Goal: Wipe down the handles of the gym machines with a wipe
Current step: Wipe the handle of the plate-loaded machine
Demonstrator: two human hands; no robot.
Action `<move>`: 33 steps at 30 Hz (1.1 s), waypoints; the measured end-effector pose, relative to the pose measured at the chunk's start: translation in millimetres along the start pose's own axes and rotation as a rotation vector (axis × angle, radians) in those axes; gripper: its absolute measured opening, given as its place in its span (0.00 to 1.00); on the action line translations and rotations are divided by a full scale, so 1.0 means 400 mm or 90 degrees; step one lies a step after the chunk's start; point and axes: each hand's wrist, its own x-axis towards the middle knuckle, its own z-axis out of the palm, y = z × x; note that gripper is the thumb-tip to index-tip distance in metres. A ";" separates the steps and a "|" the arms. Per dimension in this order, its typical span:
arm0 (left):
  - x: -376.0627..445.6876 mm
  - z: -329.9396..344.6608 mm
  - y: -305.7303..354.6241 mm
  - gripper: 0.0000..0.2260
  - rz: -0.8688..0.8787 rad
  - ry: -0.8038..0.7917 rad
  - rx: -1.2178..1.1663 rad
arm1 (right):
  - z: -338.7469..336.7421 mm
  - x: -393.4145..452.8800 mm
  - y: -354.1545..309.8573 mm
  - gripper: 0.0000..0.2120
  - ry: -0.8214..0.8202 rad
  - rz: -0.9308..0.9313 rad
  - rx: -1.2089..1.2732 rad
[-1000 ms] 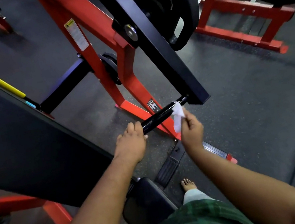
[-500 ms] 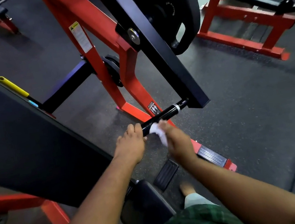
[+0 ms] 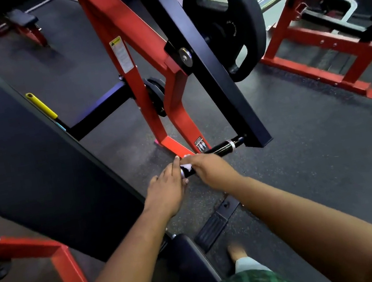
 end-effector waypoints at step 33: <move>0.003 -0.001 0.005 0.25 -0.016 -0.016 0.022 | 0.097 -0.087 0.041 0.18 0.473 0.291 0.374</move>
